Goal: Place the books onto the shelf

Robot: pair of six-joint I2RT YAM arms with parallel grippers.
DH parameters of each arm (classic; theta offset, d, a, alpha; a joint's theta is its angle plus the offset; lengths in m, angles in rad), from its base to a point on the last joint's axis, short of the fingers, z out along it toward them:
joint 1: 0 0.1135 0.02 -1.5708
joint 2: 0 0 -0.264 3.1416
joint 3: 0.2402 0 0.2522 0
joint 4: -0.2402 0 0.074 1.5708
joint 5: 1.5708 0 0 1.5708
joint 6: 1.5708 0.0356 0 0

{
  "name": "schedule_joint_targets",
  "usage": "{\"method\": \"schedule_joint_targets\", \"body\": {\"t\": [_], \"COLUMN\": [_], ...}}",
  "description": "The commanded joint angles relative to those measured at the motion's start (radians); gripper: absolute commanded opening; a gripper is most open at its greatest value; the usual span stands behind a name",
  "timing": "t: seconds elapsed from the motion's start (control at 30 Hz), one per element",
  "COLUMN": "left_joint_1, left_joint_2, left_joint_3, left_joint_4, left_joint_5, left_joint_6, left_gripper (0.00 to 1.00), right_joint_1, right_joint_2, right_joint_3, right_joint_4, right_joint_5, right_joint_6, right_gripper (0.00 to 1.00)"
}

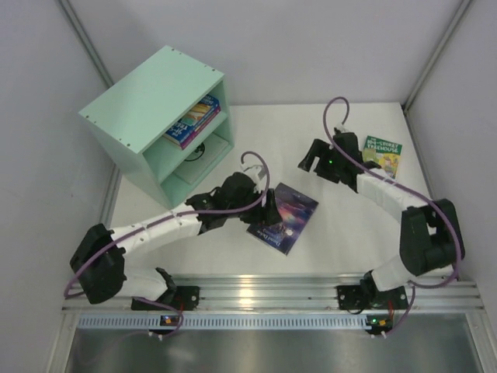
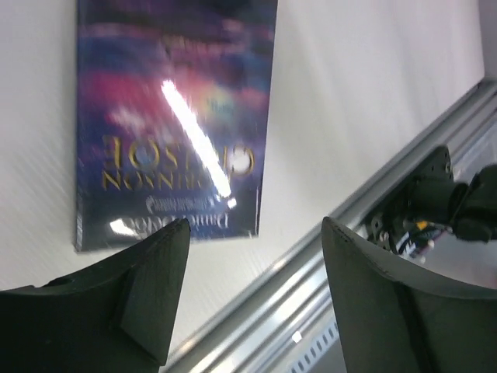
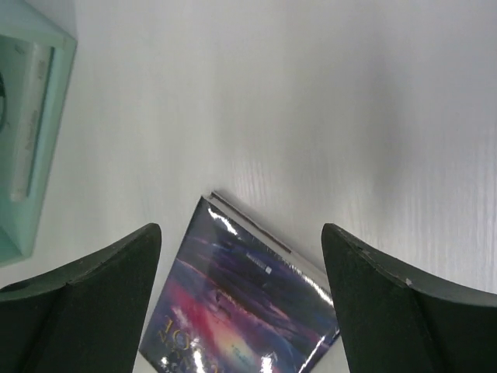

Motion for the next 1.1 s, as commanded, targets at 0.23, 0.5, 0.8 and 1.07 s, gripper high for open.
{"method": "schedule_joint_targets", "body": {"t": [0.23, 0.5, 0.8, 1.07], "left_joint_1": [0.178, 0.184, 0.191, 0.294], "left_joint_2": [0.271, 0.393, 0.463, 0.498], "left_joint_3": [0.245, 0.13, 0.021, -0.047], "left_joint_4": [-0.122, 0.049, 0.145, 0.162], "left_joint_5": [0.082, 0.133, 0.191, 0.219], "left_joint_6": [0.257, 0.239, 0.112, 0.079], "left_gripper": [0.5, 0.48, 0.11, 0.0], "right_joint_1": [0.093, 0.31, 0.452, 0.448], "right_joint_2": [-0.491, -0.563, -0.415, -0.309], "right_joint_3": [-0.45, -0.654, -0.712, -0.715], "right_joint_4": [0.007, 0.208, 0.248, 0.582], "right_joint_5": [-0.012, 0.168, 0.383, 0.254], "right_joint_6": [0.275, 0.432, 0.534, 0.524], "right_gripper": [0.85, 0.85, 0.88, 0.9]}}
